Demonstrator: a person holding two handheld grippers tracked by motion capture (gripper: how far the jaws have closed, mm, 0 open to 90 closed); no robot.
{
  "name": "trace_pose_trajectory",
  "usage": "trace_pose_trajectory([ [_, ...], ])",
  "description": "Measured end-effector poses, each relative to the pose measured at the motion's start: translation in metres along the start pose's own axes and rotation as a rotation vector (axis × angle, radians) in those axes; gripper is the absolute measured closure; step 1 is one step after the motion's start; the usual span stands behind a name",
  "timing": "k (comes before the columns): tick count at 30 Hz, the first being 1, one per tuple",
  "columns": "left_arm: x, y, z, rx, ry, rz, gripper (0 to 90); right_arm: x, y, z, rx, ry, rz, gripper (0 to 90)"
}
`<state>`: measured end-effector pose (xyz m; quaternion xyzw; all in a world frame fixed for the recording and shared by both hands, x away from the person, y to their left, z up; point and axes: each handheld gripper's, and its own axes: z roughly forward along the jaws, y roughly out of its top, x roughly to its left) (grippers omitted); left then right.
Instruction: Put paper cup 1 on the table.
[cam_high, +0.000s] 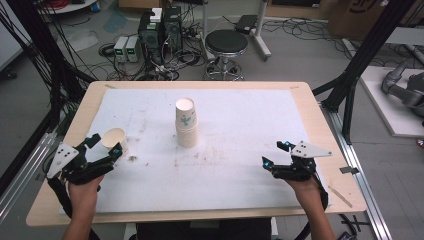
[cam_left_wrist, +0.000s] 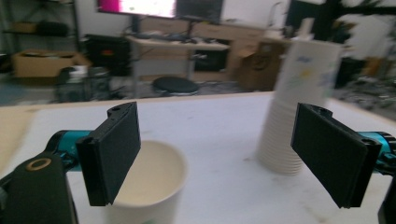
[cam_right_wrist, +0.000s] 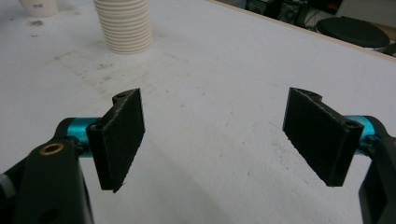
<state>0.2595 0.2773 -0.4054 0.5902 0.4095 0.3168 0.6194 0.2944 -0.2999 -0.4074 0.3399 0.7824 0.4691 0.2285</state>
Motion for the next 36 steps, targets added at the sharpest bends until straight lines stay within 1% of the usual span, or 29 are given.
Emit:
trace_pose_trajectory([
  [2, -0.008, -0.002, 0.007, -0.002, -0.069, 0.008, 15.8, -0.002, 0.0, 0.0, 0.008, -0.013, 0.006, 21.4],
  [5, -0.021, -0.004, 0.017, 0.01, -0.172, 0.02, 15.1, -0.001, 0.001, 0.001, 0.021, -0.047, 0.021, 21.4],
  [6, -0.026, -0.005, 0.02, 0.015, -0.196, 0.026, 15.1, -0.001, 0.001, 0.001, 0.024, -0.057, 0.014, 21.4],
  [8, -0.033, -0.006, 0.024, 0.033, -0.233, 0.047, 15.1, 0.001, -0.001, 0.001, 0.025, -0.062, 0.004, 21.4],
  [10, -0.037, -0.008, 0.026, 0.047, -0.251, 0.05, 15.3, 0.003, -0.006, -0.001, 0.016, -0.069, -0.01, 21.4],
  [11, -0.038, -0.01, 0.027, 0.056, -0.258, 0.05, 15.5, 0.004, -0.008, -0.002, 0.009, -0.083, -0.008, 21.4],
  [13, -0.037, -0.012, 0.028, 0.076, -0.25, 0.065, 15.8, 0.002, -0.011, -0.005, 0.007, -0.085, 0.0, 21.4],
  [15, -0.036, -0.013, 0.028, 0.073, -0.239, 0.065, 15.8, 0.001, -0.014, -0.008, -0.003, -0.092, 0.007, 21.4],
  [16, -0.036, -0.013, 0.028, 0.072, -0.234, 0.064, 15.8, 0.0, -0.015, -0.009, -0.009, -0.085, 0.017, 21.4],
  [18, -0.035, -0.013, 0.028, 0.079, -0.227, 0.069, 15.8, -0.001, -0.017, -0.011, -0.017, -0.079, 0.019, 21.4],
  [21, -0.035, -0.015, 0.03, 0.084, -0.231, 0.073, 15.8, -0.002, -0.018, -0.011, -0.023, -0.078, 0.023, 21.4],
  [24, -0.036, -0.017, 0.031, 0.099, -0.233, 0.093, 15.8, -0.002, -0.016, -0.011, -0.025, -0.08, 0.023, 21.4],
  [26, -0.035, -0.018, 0.033, 0.107, -0.235, 0.088, 15.8, -0.001, -0.015, -0.011, -0.032, -0.081, 0.025, 21.4],
  [28, -0.034, -0.018, 0.033, 0.109, -0.233, 0.086, 15.8, -0.001, -0.015, -0.011, -0.032, -0.082, 0.013, 21.4],
  [30, -0.034, -0.019, 0.033, 0.109, -0.23, 0.089, 15.8, 0.0, -0.016, -0.011, -0.025, -0.08, 0.016, 21.4],
  [36, -0.035, -0.019, 0.035, 0.111, -0.235, 0.083, 15.8, -0.002, -0.017, -0.013, -0.035, -0.079, 0.019, 21.4],
])
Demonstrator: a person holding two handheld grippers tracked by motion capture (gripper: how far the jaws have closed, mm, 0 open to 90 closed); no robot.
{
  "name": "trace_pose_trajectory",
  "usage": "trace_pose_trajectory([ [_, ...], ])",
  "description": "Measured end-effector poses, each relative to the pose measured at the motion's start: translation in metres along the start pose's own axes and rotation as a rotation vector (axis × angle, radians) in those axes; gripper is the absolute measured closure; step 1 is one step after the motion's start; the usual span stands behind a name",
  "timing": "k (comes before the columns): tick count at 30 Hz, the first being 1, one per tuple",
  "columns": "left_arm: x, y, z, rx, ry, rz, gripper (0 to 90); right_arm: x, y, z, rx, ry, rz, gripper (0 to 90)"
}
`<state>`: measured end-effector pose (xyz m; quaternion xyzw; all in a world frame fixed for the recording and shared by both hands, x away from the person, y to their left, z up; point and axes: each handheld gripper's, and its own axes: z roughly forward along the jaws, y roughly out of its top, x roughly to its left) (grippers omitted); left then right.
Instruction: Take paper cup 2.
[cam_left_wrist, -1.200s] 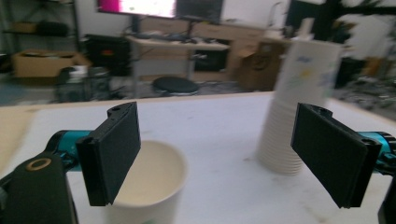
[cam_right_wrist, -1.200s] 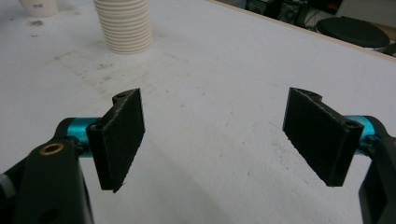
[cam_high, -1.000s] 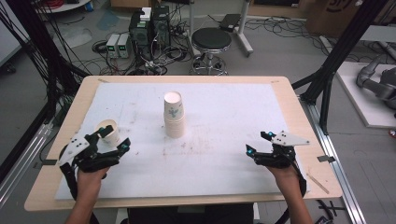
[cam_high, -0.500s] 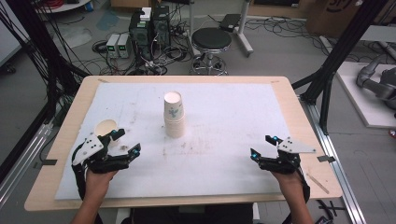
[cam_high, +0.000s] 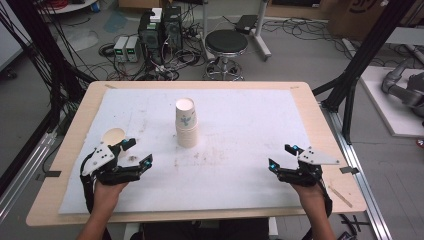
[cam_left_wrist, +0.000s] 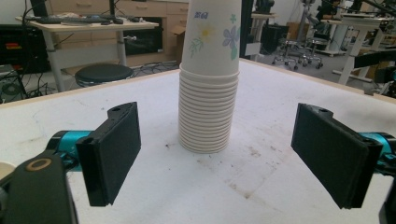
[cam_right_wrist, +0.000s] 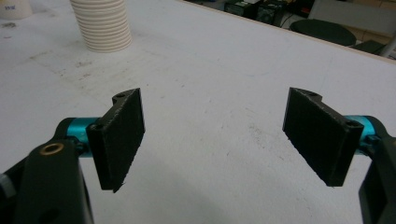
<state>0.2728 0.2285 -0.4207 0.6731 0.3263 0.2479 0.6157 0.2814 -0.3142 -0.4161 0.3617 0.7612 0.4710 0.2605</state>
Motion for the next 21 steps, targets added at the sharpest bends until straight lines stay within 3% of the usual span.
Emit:
trace_pose_trajectory([
  [13, 0.001, -0.003, 0.002, 0.022, -0.015, -0.009, 15.8, 0.0, 0.0, 0.0, -0.001, 0.003, -0.004, 21.4],
  [21, -0.011, 0.0, 0.0, 0.031, -0.028, 0.007, 15.8, 0.002, 0.001, 0.002, 0.0, 0.025, -0.006, 21.4],
])
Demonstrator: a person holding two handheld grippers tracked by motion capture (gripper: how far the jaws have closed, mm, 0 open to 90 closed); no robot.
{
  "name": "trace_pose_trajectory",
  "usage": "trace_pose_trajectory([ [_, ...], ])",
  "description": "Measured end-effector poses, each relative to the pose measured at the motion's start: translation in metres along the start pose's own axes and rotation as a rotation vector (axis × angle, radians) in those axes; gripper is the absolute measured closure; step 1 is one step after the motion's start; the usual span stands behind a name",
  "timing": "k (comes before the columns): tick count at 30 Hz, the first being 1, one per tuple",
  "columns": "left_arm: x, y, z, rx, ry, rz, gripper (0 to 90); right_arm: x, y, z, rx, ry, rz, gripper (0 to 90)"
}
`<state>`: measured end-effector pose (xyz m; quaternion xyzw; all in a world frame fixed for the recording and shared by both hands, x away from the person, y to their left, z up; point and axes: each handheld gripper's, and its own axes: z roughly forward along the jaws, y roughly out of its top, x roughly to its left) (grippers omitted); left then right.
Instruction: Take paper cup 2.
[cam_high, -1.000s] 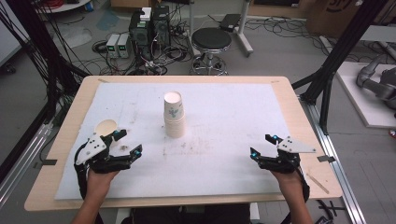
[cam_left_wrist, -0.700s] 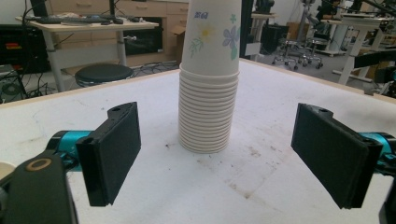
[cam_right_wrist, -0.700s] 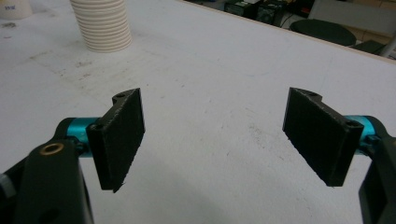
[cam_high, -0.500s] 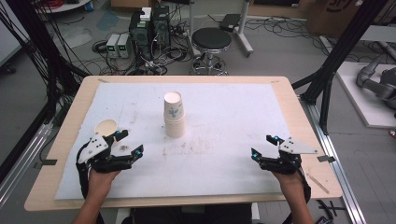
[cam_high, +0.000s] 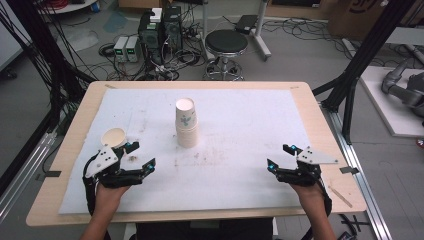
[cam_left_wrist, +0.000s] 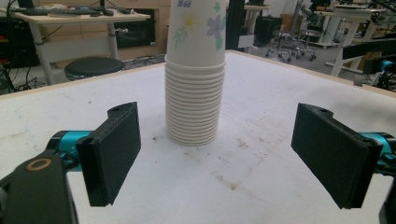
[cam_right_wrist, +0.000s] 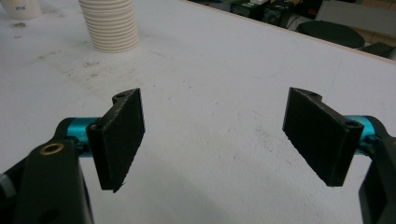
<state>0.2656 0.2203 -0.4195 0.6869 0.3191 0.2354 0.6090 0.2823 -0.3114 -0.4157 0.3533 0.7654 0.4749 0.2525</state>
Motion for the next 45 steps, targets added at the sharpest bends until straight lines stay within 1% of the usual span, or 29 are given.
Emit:
trace_pose_trajectory([
  [3, -0.002, 0.004, 0.002, -0.008, -0.021, -0.01, 15.8, 0.0, 0.001, 0.001, -0.004, 0.004, -0.004, 21.4],
  [6, -0.003, 0.011, 0.007, -0.01, -0.028, 0.001, 15.8, 0.001, 0.001, 0.002, -0.002, 0.007, -0.001, 21.4],
  [9, -0.002, 0.021, 0.016, -0.002, -0.033, -0.005, 15.8, 0.001, 0.001, 0.001, -0.007, 0.012, 0.0, 21.4],
  [14, 0.001, 0.041, 0.037, 0.016, -0.047, 0.004, 15.6, 0.002, 0.002, 0.001, -0.014, 0.015, 0.002, 21.4],
  [18, 0.004, 0.054, 0.053, 0.026, -0.027, 0.014, 15.6, 0.002, 0.001, 0.002, -0.01, 0.02, 0.005, 21.4],
  [20, 0.006, 0.059, 0.06, 0.045, -0.017, 0.019, 15.6, 0.002, 0.001, 0.002, -0.01, 0.022, 0.004, 21.4],
  [22, 0.008, 0.065, 0.067, 0.075, -0.002, 0.016, 15.6, 0.002, 0.0, 0.002, -0.006, 0.024, 0.005, 21.4],
  [23, 0.008, 0.067, 0.07, 0.073, 0.009, 0.006, 15.6, 0.002, 0.0, 0.002, -0.006, 0.025, 0.005, 21.4],
  [25, 0.01, 0.072, 0.076, 0.081, -0.007, -0.005, 15.6, 0.002, 0.0, 0.002, -0.006, 0.026, 0.004, 21.4],
  [29, 0.01, 0.083, 0.089, 0.118, -0.014, 0.01, 15.6, 0.001, 0.0, 0.002, -0.01, 0.025, 0.004, 21.4],
  [33, 0.013, 0.094, 0.102, 0.132, 0.001, 0.017, 15.6, 0.002, 0.001, 0.002, -0.011, 0.027, 0.004, 21.4],
  [35, 0.014, 0.098, 0.108, 0.142, 0.0, 0.022, 15.6, 0.002, 0.001, 0.002, -0.01, 0.027, 0.004, 21.4],
  [45, 0.014, 0.107, 0.133, 0.193, -0.011, 0.026, 15.7, 0.001, 0.001, 0.001, -0.015, 0.027, 0.006, 21.4],
])
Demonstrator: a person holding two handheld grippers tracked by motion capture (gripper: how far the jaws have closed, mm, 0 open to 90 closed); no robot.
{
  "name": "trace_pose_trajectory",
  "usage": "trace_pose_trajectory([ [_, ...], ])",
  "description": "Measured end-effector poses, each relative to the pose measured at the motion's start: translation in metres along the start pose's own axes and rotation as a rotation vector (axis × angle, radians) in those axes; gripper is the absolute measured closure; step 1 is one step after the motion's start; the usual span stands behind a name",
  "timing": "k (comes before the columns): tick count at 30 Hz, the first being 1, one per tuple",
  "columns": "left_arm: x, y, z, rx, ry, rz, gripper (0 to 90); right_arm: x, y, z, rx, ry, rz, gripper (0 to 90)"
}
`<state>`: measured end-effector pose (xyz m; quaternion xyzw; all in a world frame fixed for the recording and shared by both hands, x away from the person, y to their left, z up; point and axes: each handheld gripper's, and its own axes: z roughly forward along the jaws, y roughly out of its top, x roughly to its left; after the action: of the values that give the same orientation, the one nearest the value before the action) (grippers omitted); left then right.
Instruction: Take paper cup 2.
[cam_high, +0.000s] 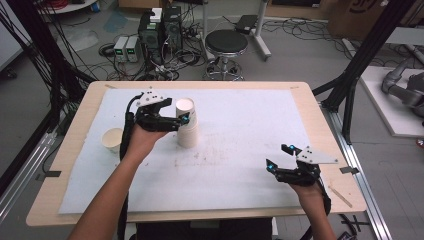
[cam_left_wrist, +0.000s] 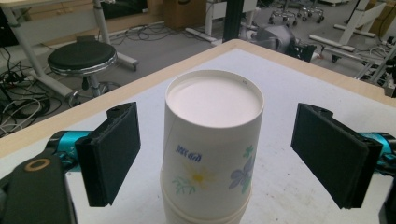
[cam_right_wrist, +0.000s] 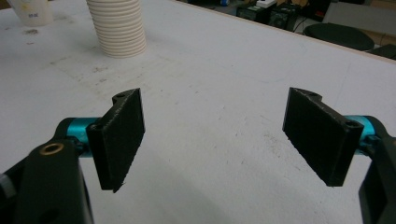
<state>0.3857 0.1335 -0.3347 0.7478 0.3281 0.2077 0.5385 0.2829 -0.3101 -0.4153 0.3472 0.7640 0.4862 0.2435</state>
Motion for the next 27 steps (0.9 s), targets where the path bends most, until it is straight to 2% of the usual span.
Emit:
trace_pose_trajectory([
  [6, 0.001, 0.005, 0.016, 0.044, -0.004, 0.008, 16.6, 0.001, 0.0, 0.001, 0.002, 0.004, 0.002, 21.4],
  [13, 0.003, 0.003, 0.025, 0.079, -0.017, 0.021, 25.6, -0.001, -0.001, 0.0, -0.001, 0.002, 0.005, 21.4],
  [17, 0.006, 0.002, 0.024, 0.062, -0.028, 0.013, 32.1, -0.001, -0.001, 0.0, 0.001, 0.003, 0.01, 21.4],
  [21, 0.008, 0.002, 0.023, 0.053, -0.041, 0.014, 32.6, -0.001, -0.001, 0.001, 0.005, 0.004, 0.009, 21.4],
  [24, 0.007, 0.004, 0.022, 0.023, -0.052, 0.01, 32.6, -0.001, -0.001, 0.001, 0.003, 0.005, 0.007, 21.4],
  [27, 0.007, 0.007, 0.019, 0.014, -0.053, 0.012, 32.7, -0.001, -0.001, 0.001, 0.004, 0.006, 0.011, 21.4],
])
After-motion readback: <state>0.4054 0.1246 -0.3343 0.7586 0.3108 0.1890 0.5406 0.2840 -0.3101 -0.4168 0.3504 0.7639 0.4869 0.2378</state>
